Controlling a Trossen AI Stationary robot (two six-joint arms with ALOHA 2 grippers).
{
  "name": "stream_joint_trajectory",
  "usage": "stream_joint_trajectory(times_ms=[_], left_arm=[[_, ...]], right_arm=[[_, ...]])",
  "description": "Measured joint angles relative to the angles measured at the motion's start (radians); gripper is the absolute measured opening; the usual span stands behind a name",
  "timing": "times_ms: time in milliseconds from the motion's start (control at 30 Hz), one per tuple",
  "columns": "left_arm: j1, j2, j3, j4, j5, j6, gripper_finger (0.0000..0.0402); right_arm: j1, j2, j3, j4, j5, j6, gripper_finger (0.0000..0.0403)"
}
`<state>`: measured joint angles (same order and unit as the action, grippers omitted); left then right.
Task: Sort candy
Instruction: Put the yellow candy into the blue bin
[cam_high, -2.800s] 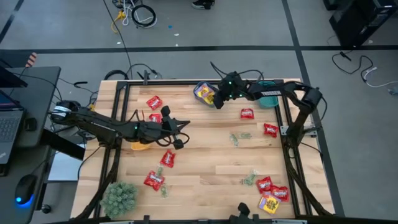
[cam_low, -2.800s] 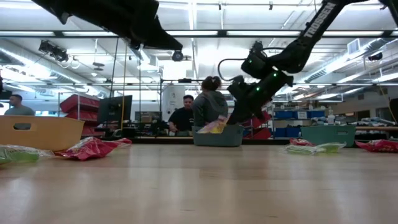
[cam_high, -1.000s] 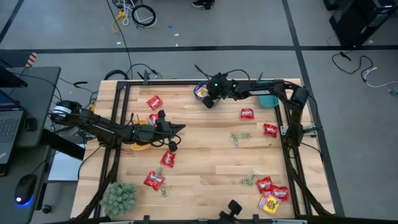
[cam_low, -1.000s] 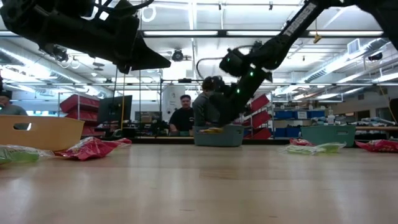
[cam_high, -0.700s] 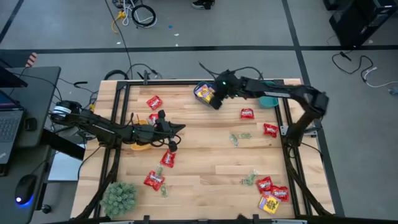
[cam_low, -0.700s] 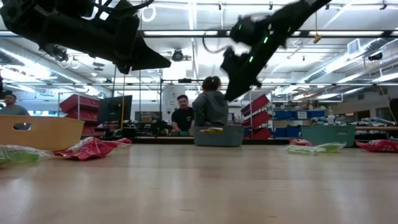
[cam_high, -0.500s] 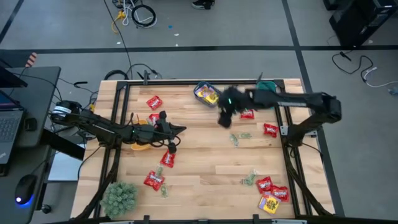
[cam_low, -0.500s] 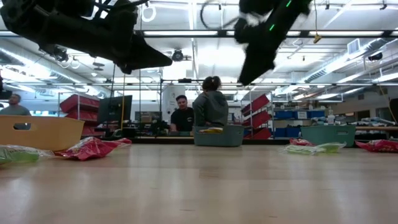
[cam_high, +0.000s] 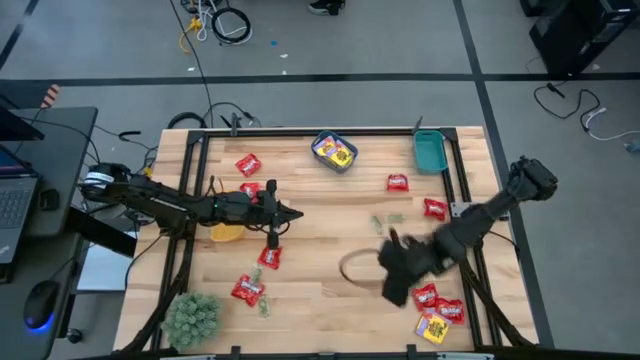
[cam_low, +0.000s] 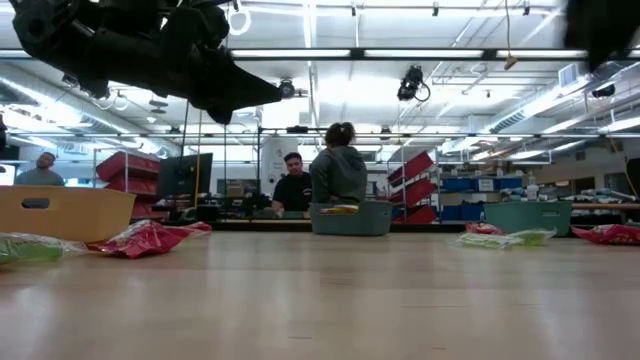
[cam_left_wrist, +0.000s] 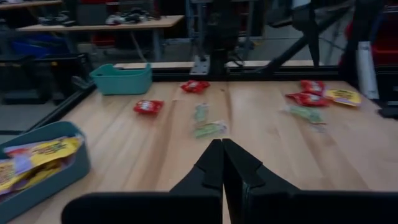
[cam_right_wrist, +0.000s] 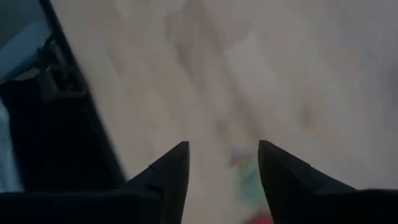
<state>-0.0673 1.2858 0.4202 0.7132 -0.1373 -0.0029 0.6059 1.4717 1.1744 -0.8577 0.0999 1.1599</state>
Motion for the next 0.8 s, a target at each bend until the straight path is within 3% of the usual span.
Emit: stream_joint_trajectory(times_ms=[167,333,800], left_arm=[[0.01,0.0,0.0,-0.002,0.025,-0.001,0.0006],[0.01,0.0,0.0,-0.008,0.026,-0.001,0.0007],[0.01,0.0,0.0,-0.05,0.027,-0.001,0.0007]], right_arm=[[0.181,0.06,0.0,-0.005,-0.009,0.335,0.0205],[0.285,0.147,0.0,-0.007,-0.105,0.511,0.0233],[0.316,0.356,0.0,-0.004,-0.261,0.435,0.0286]])
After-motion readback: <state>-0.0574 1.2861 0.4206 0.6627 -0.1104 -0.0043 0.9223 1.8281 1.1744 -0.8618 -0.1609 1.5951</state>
